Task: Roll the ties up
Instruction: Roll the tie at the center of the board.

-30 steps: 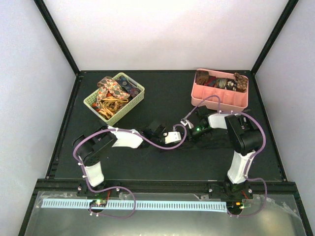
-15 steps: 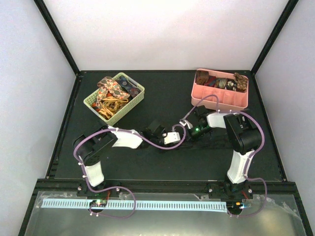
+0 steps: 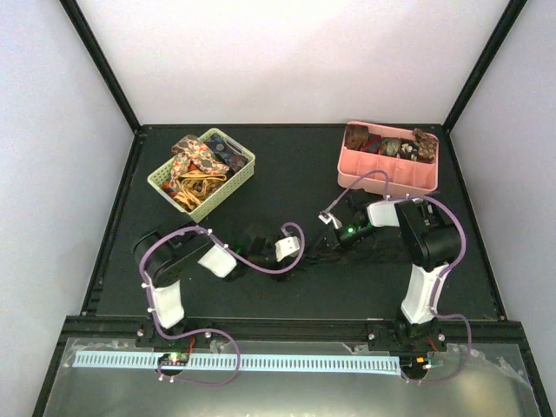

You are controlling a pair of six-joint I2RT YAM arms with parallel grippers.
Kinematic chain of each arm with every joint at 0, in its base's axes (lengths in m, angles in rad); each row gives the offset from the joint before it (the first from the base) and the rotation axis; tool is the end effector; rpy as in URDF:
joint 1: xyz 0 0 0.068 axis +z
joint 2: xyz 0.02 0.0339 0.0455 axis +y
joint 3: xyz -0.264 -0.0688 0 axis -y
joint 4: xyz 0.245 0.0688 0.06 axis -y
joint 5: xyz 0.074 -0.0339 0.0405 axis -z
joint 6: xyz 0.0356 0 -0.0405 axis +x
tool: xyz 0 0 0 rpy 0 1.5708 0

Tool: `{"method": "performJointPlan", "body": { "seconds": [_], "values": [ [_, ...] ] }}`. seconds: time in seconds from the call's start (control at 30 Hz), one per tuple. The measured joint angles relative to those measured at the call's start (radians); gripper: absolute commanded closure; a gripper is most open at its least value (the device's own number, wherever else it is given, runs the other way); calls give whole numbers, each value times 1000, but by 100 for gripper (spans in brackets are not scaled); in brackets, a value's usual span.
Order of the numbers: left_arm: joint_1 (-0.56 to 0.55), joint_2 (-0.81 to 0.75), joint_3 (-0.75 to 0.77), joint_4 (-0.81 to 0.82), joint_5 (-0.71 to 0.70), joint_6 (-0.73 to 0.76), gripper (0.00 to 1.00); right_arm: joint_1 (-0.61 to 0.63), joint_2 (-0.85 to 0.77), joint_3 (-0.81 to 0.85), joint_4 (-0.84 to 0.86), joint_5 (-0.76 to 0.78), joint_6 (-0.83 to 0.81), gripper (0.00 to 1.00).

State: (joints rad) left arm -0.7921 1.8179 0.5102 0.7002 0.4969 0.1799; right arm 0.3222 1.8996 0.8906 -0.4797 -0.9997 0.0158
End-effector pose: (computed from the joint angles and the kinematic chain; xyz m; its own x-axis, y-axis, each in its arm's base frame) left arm 0.1935 -0.2203 0.0884 -0.2333 0.4604 -0.8565 0.9579 0.2606 -0.1208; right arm 0.2696 0.1216 0.0950 -0.9490 -0.3078 -0.0687 -0.2216 0.4958 0.8397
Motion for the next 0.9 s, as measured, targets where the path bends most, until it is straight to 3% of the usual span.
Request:
{"method": "performJointPlan", "body": {
  "seconds": [0.3, 0.53, 0.6, 0.7, 0.9],
  "values": [
    [0, 154, 35, 237, 56, -54, 35, -10, 9, -19, 14, -37, 0, 98],
    [-17, 180, 66, 235, 31, -11, 63, -21, 24, -19, 13, -61, 1, 98],
    [-18, 175, 77, 211, 19, 5, 70, -27, 26, -19, 9, -68, 2, 94],
    [-24, 137, 106, 98, -1, 23, 76, -37, 26, -19, 1, -70, 5, 77],
    [-45, 53, 192, -192, -61, 85, 75, -41, -13, -16, -30, -15, -19, 62]
  ]
}}
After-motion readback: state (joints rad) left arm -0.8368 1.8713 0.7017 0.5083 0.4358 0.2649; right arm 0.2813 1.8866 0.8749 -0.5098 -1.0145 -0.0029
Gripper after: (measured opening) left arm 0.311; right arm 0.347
